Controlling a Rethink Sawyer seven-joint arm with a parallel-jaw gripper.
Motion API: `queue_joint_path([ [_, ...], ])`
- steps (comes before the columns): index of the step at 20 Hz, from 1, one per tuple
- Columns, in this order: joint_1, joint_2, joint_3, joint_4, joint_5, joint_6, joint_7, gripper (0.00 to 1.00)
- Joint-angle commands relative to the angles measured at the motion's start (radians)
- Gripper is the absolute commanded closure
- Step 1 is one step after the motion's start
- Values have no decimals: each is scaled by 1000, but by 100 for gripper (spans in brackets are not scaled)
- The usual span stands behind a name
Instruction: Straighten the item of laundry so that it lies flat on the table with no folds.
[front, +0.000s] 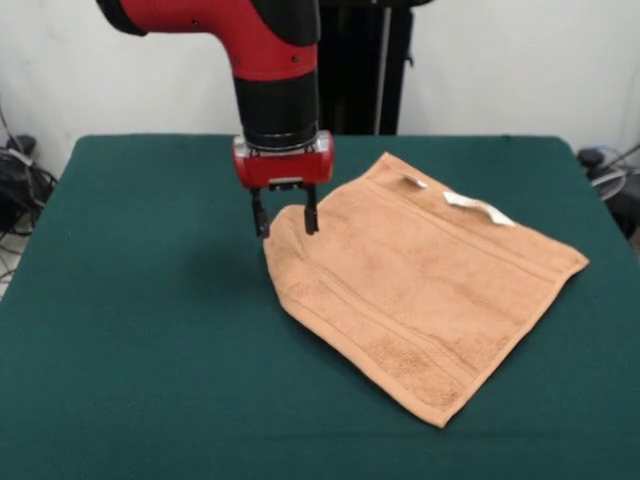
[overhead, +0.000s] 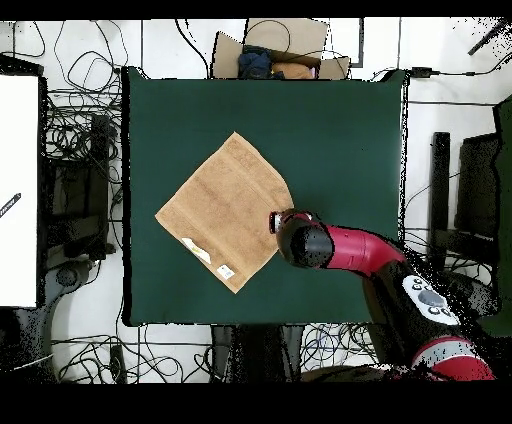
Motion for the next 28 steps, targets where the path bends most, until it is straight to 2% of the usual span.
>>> queue_joint_path([
  [1, 26, 26, 11, -9, -63, -24, 65, 0],
  [6, 45, 119, -12, -35, -70, -73, 87, 0],
  [11, 47, 160, -20, -26, -69, -119, 105, 0],
  [20, 74, 100, -51, -25, -68, -149, 104, 0],
  [28, 107, 67, -97, -7, -70, -257, 141, 0],
])
